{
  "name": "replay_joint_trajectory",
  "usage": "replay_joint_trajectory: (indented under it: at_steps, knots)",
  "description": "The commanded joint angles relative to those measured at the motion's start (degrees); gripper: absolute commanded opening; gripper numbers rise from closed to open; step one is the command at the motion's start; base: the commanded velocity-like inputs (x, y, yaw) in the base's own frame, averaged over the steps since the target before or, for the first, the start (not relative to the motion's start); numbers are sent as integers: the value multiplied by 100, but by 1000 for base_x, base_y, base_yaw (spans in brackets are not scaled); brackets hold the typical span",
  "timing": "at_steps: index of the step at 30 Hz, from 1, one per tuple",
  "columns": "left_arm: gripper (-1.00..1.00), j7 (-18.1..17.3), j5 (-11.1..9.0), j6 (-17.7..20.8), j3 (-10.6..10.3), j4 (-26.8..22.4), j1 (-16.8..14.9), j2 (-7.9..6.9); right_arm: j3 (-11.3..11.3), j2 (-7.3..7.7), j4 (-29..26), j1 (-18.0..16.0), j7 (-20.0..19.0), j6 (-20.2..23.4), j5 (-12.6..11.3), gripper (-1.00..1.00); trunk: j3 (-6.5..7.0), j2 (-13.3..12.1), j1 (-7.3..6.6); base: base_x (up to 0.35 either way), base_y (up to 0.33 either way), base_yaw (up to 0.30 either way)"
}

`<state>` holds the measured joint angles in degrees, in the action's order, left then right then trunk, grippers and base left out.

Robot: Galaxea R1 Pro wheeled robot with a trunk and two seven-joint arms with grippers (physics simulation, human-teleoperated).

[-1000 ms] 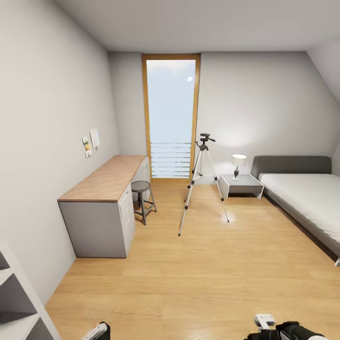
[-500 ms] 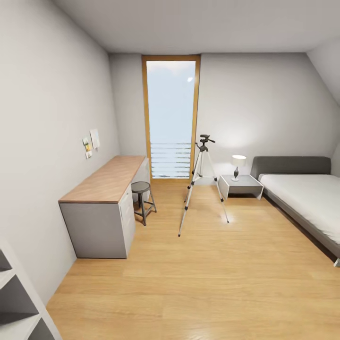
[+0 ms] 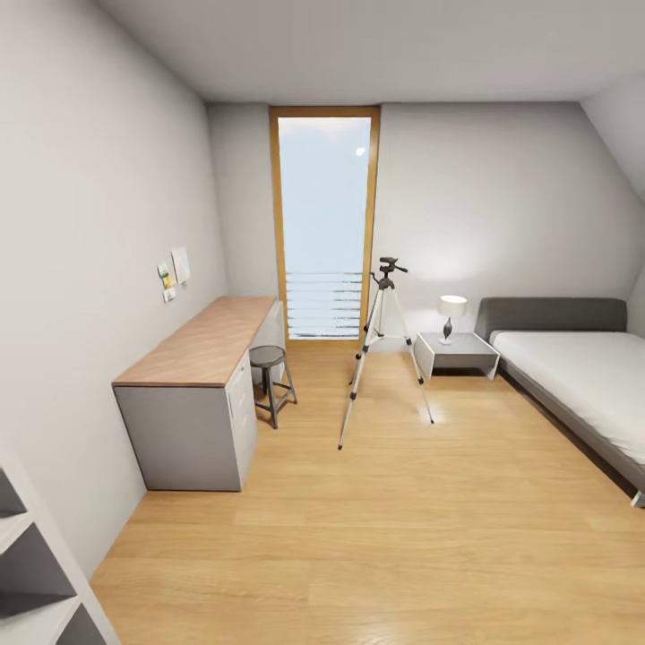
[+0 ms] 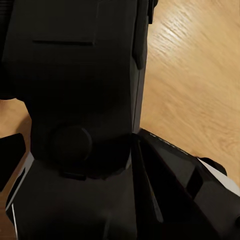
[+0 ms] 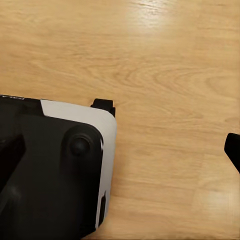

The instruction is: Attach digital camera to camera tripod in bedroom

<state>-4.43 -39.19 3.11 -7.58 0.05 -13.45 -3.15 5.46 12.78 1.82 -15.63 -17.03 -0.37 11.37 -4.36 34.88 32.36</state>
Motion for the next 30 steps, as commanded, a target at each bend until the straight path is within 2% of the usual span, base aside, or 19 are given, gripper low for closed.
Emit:
replay_joint_trajectory:
  at_steps: [1, 14, 21, 30]
  knots:
    - [-100, 3, -46, 18, -50, -4, 3, -1, 51, 3, 11, -2, -12, 6, 50, 100, 9, -33, -21, 0, 0, 0]
    - [-100, 3, -54, -64, -50, 2, 34, 6, 71, -1, 11, 33, 55, 28, 37, 100, 242, -554, -306, 0, 0, -28]
    - [-100, 3, -54, -96, -50, -4, 35, 29, 92, -11, 12, 34, 369, 28, 32, 100, 368, -835, -460, 0, 0, -242]
    - [-100, 3, -54, -225, -50, 2, 35, 41, 100, -13, 11, 34, 455, 16, 22, 100, 530, -1196, -657, 0, 0, -285]
